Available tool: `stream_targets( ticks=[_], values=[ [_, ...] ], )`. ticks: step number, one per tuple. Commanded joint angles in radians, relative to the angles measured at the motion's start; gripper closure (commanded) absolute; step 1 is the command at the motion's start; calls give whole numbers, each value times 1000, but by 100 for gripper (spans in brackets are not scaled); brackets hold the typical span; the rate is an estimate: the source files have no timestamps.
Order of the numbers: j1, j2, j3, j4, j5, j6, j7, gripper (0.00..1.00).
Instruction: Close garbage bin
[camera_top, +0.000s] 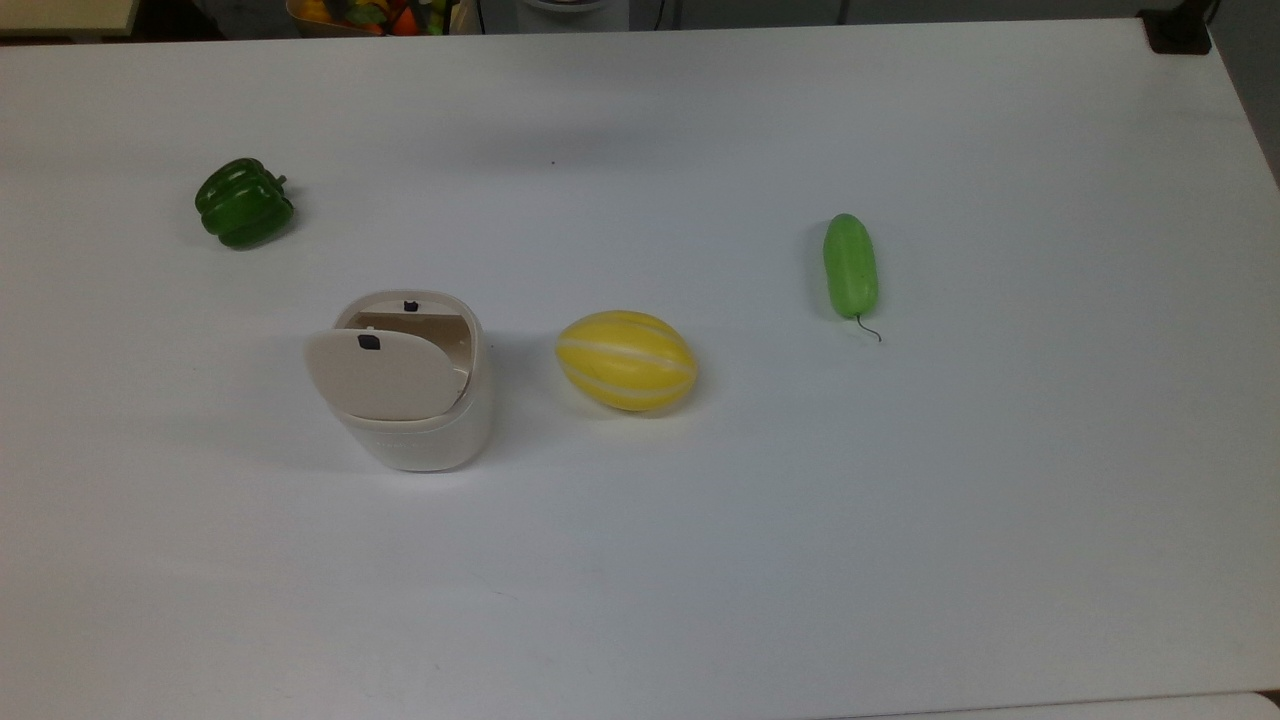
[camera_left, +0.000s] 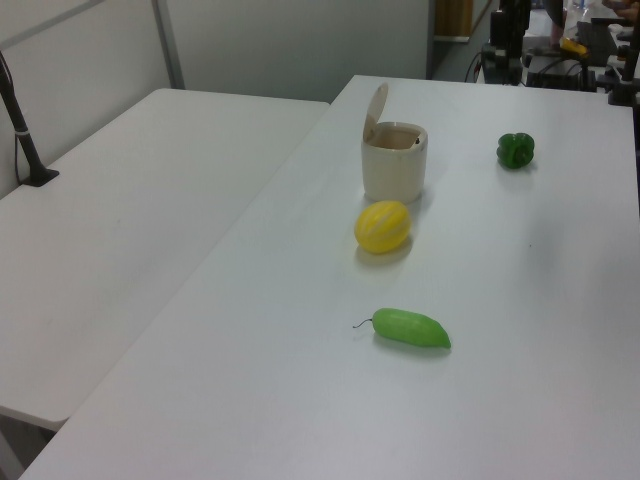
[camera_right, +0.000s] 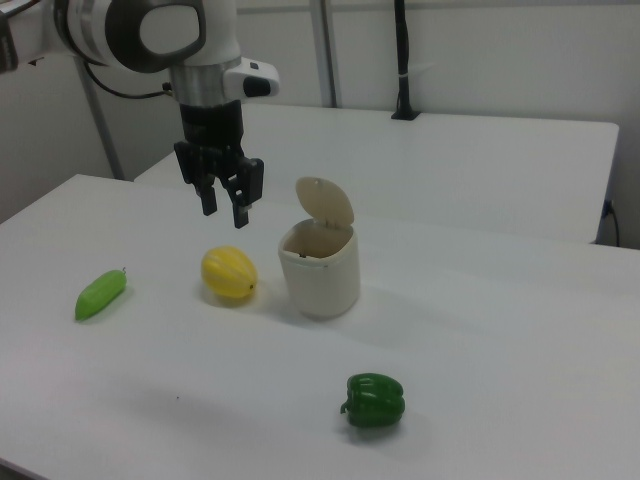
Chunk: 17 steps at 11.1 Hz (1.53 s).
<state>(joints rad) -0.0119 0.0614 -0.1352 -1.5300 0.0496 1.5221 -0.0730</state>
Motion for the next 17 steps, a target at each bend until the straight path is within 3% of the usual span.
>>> stream_targets(
  ticks=[1, 5, 12, 17],
  values=[
    [-5, -26, -15, -16, 58, -16, -45, 85],
    [-3, -6, -15, 10, 59, 16, -42, 91],
    [-26, 77, -15, 8, 61, 329, 41, 91],
    [-33, 135, -15, 8, 78, 457, 70, 91]
  ],
)
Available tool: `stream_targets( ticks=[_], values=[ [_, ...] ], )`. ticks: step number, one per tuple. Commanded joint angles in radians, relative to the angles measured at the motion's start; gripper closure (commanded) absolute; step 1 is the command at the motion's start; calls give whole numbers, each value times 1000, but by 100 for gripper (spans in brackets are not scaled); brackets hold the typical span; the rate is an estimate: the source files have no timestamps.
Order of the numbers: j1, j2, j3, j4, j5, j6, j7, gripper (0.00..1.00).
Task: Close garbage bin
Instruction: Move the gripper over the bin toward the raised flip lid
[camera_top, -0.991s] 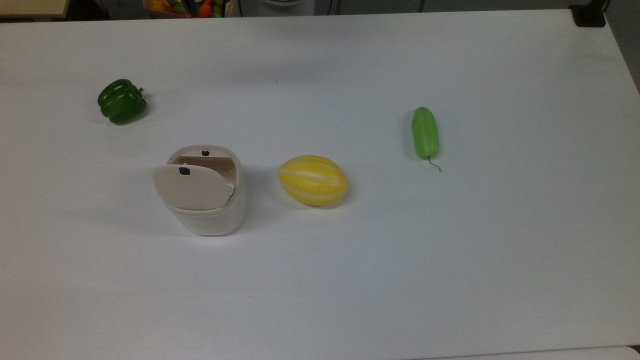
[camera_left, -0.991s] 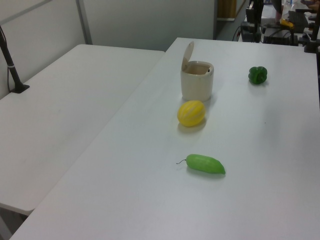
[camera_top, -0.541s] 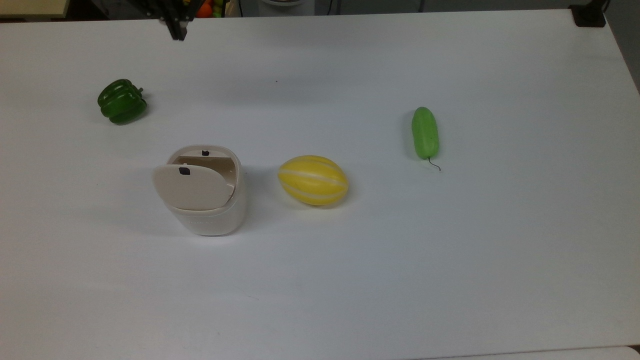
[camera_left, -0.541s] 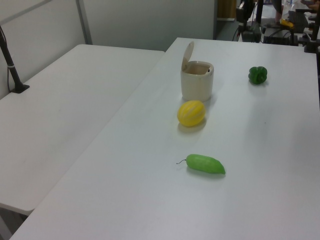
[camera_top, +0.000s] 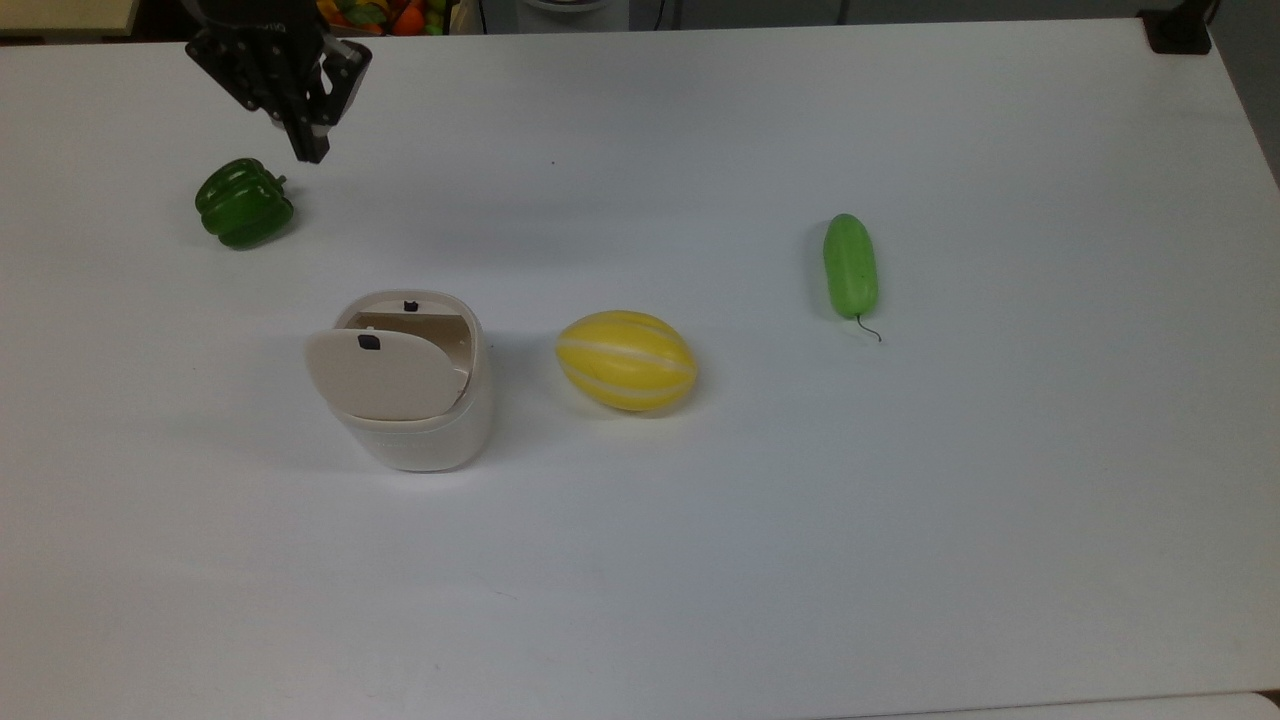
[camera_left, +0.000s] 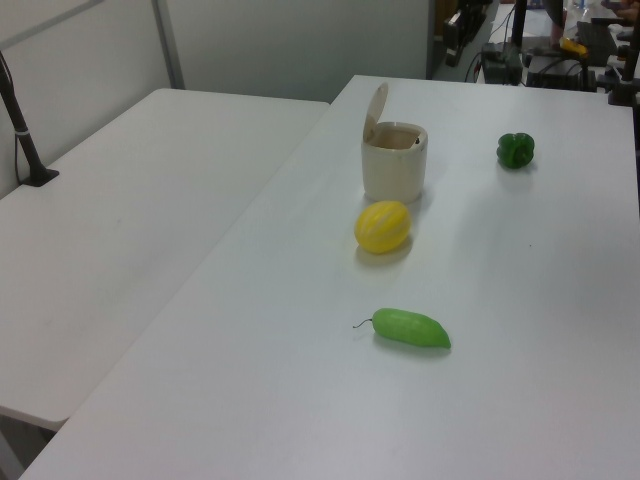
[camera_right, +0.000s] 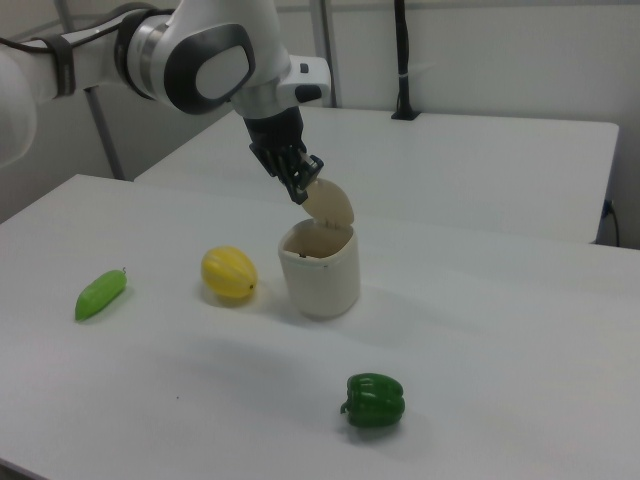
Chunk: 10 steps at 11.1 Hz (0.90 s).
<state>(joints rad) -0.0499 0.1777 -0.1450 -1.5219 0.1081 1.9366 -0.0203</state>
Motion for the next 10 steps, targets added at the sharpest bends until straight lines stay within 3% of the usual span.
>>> stream_targets(
  ticks=[1, 6, 10],
  values=[
    [5, 31, -5, 0, 18, 59, 16, 90],
    [19, 112, 2, 3, 2, 130, 14, 90],
    [18, 141, 5, 3, 19, 281, 16, 90]
  ],
)
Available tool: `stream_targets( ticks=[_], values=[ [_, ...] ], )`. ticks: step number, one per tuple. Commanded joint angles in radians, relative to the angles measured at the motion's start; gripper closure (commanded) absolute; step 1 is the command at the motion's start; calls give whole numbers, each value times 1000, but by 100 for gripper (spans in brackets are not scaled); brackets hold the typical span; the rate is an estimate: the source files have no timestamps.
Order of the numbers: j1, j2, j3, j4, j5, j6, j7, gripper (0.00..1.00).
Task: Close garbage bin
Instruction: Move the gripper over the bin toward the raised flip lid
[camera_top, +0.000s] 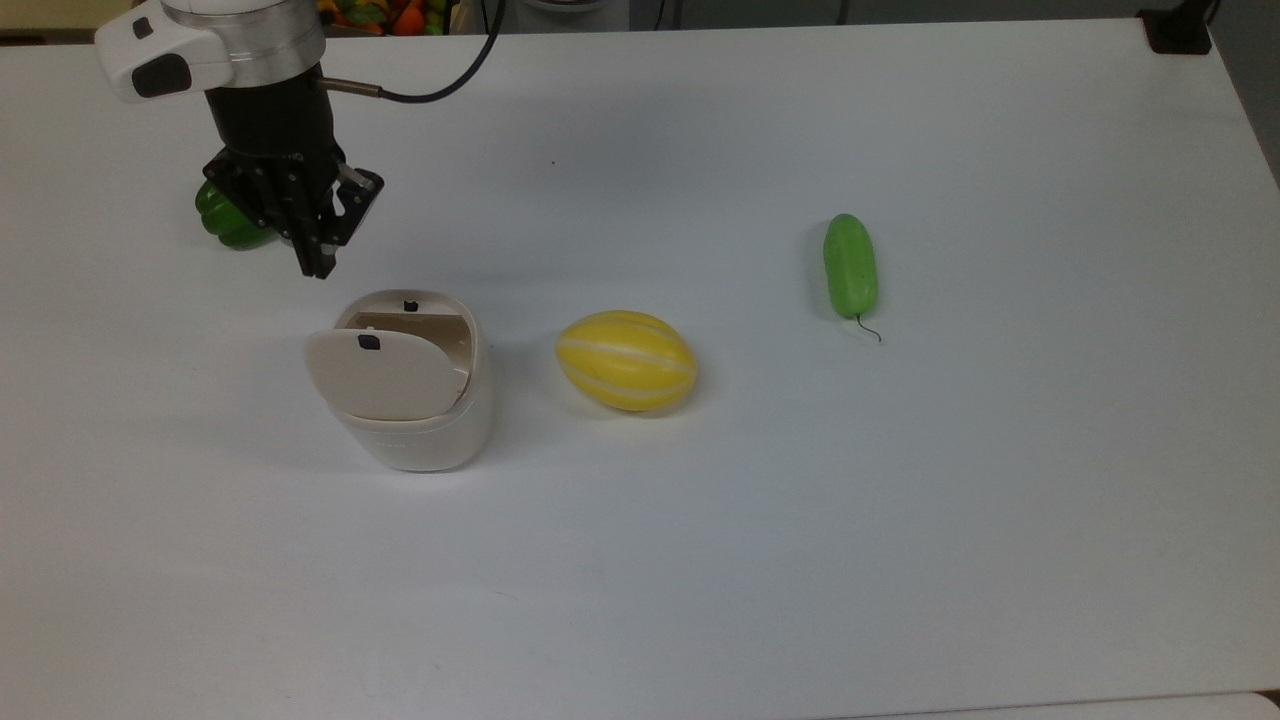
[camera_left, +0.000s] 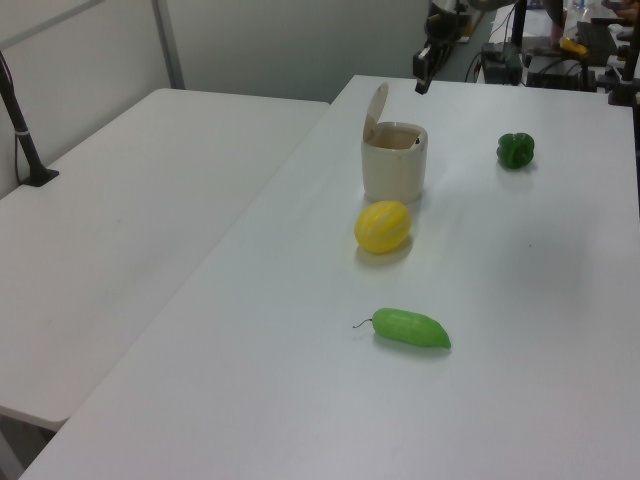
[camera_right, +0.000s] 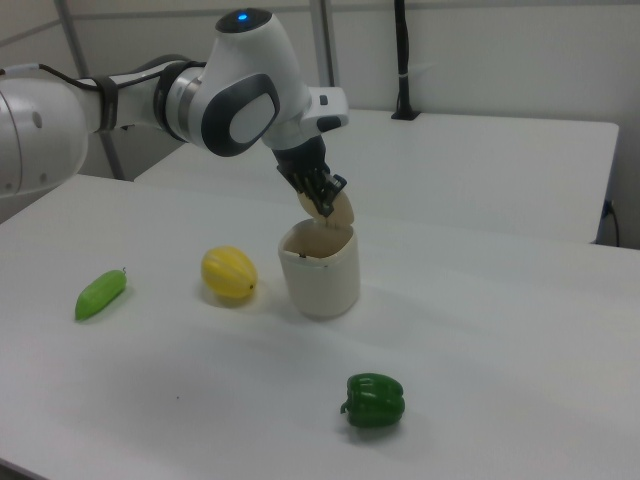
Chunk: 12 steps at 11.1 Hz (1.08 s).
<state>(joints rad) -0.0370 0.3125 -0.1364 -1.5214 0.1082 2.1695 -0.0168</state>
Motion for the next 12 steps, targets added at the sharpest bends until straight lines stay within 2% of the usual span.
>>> stream_targets(
  ticks=[1, 6, 8, 10, 12],
  values=[
    [5, 7, -3, 4, 19, 49, 12, 90],
    [5, -32, 0, 17, 31, 46, 5, 90],
    [6, -12, 14, 96, 51, 52, 6, 90],
    [14, 3, 31, 98, 50, 171, 9, 90],
    [63, 28, 31, 99, 48, 200, 24, 90]
  ],
)
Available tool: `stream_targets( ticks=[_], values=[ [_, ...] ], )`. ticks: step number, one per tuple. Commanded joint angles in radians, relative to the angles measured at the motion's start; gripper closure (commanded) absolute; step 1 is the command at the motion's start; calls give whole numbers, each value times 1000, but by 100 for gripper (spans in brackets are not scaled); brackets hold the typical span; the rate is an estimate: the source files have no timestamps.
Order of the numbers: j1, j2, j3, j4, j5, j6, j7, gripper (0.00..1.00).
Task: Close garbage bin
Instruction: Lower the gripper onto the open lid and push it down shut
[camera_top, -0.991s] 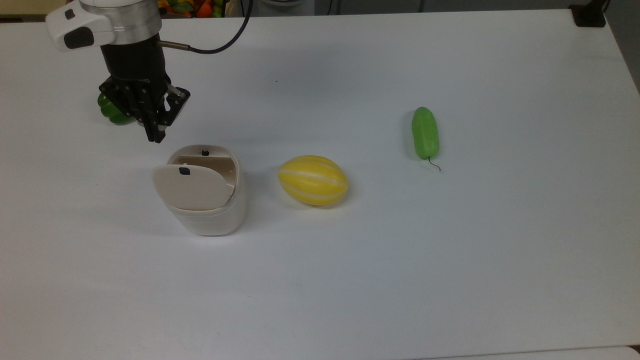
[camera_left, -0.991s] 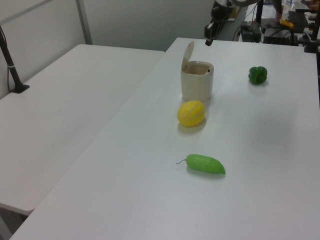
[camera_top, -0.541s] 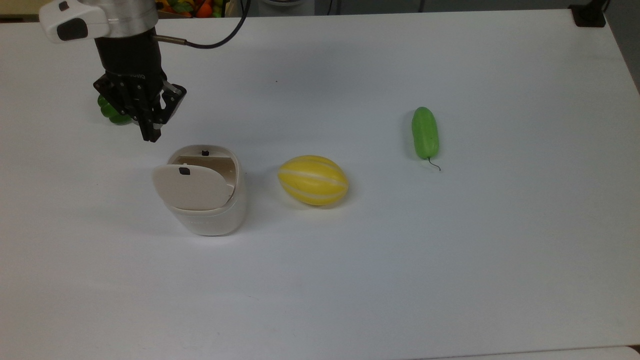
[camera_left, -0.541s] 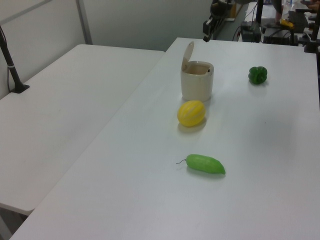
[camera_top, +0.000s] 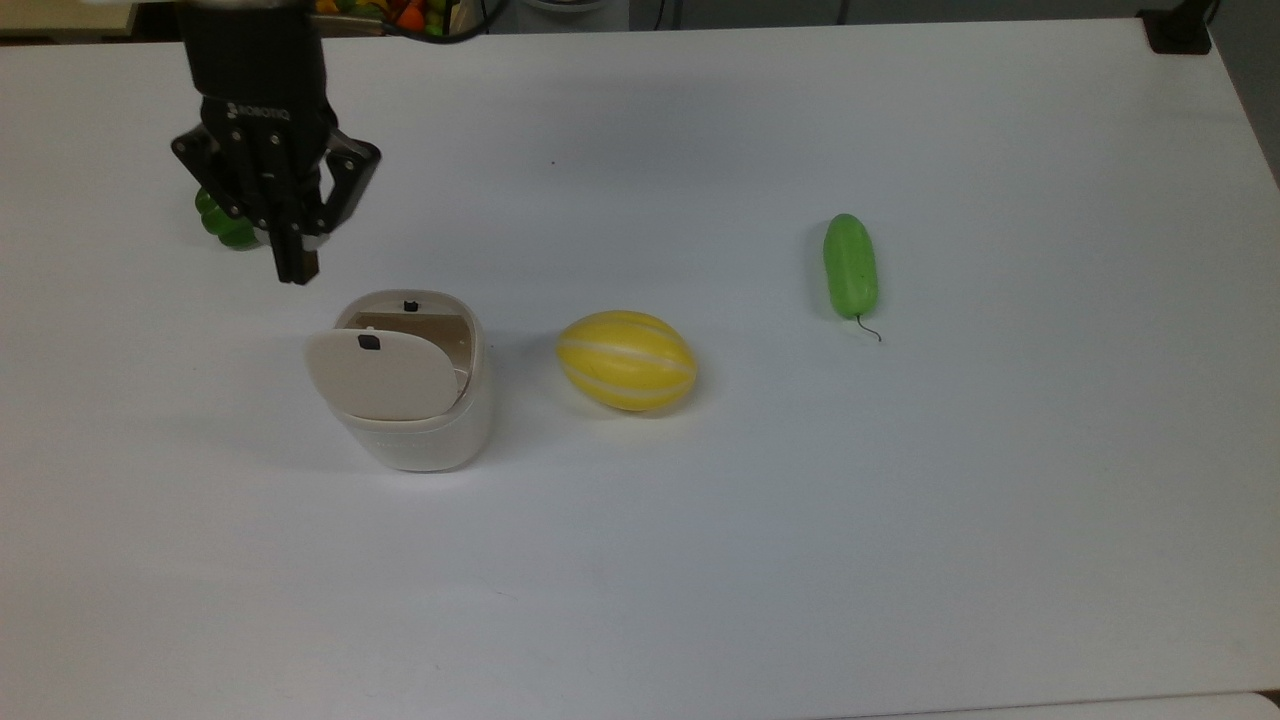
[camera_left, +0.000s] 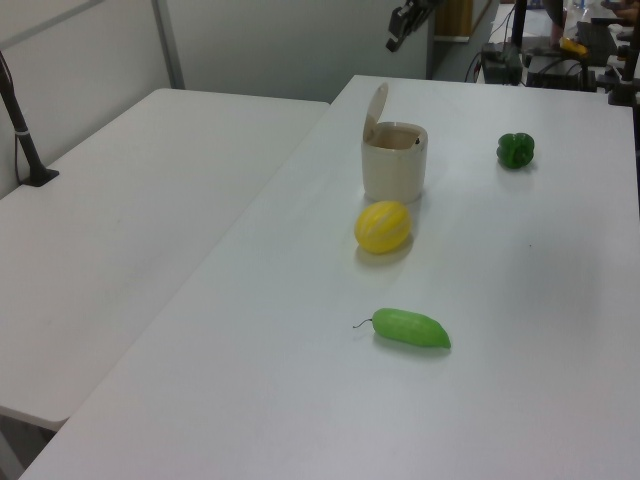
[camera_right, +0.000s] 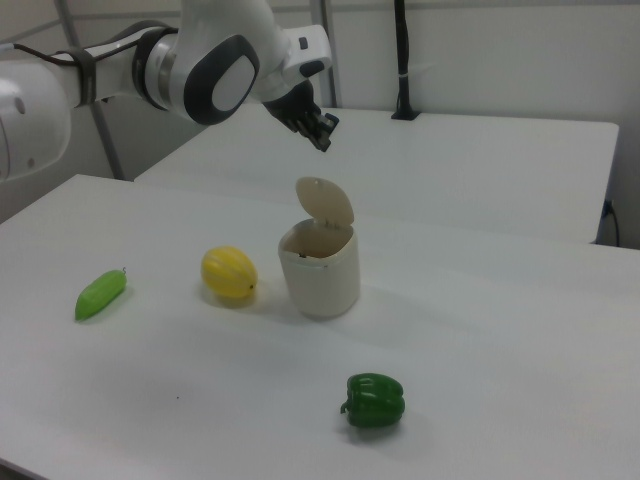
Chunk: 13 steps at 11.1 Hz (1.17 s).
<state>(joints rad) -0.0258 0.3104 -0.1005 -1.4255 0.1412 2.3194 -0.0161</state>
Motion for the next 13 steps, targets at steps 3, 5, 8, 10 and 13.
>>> stream_targets(
  ticks=[3, 5, 8, 10, 13],
  values=[
    [75, 58, -7, 5, 4, 52, 64, 90],
    [73, 75, -11, 8, 0, 127, 64, 91],
    [66, 95, -16, 2, -32, 130, 56, 100],
    [63, 95, -16, -10, -52, 127, 54, 100],
    [44, 87, -19, -24, -54, 56, 47, 100]
  ],
)
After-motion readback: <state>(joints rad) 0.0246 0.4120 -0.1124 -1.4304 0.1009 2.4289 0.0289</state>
